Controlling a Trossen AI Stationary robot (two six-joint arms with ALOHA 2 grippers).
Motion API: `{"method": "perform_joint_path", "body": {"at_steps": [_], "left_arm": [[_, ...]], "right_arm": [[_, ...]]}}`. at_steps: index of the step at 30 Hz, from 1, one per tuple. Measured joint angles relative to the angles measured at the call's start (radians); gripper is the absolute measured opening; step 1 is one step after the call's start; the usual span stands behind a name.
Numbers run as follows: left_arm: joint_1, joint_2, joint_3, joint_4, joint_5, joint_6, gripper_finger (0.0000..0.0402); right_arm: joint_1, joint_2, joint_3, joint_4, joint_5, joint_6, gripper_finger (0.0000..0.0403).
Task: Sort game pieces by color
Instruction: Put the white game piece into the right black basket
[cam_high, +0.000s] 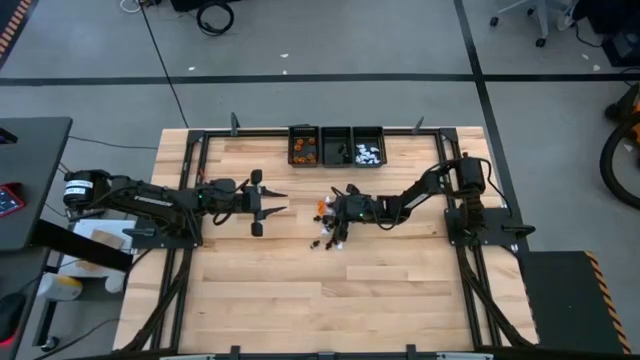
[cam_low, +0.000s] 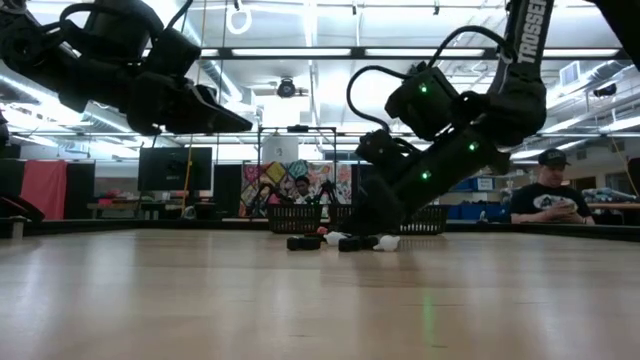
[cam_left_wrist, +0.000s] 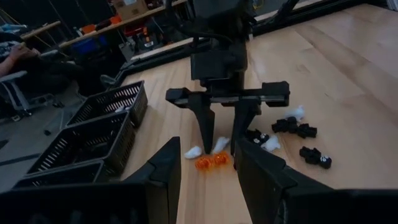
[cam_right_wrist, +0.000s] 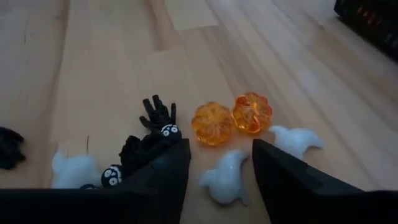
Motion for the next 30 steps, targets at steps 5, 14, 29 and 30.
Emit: {"method": "perform_joint_path", "body": {"at_steps": [5,14,29,30], "left_arm": [[-0.019,0.000,0.000,-0.016,0.000,-0.004,0.0130],[-0.056,0.000,0.000,-0.020,0.000,0.016,0.0130],[-0.061,0.000,0.000,-0.014,0.000,0.035,0.0130],[-0.061,0.000,0.000,-0.014,0.000,0.035,0.0130]], "right_arm": [[0.000,-0.036,0.001,-0.069,-0.014,-0.065,0.0155],[0.007,-0.146,-0.004,-0.290,-0.020,-0.098,0.0085],[0.010,-0.376,0.023,-0.649,0.036,-0.044,0.0074],[0.008,-0.400,0.030,-0.696,0.041,-0.031,0.0074]]}}
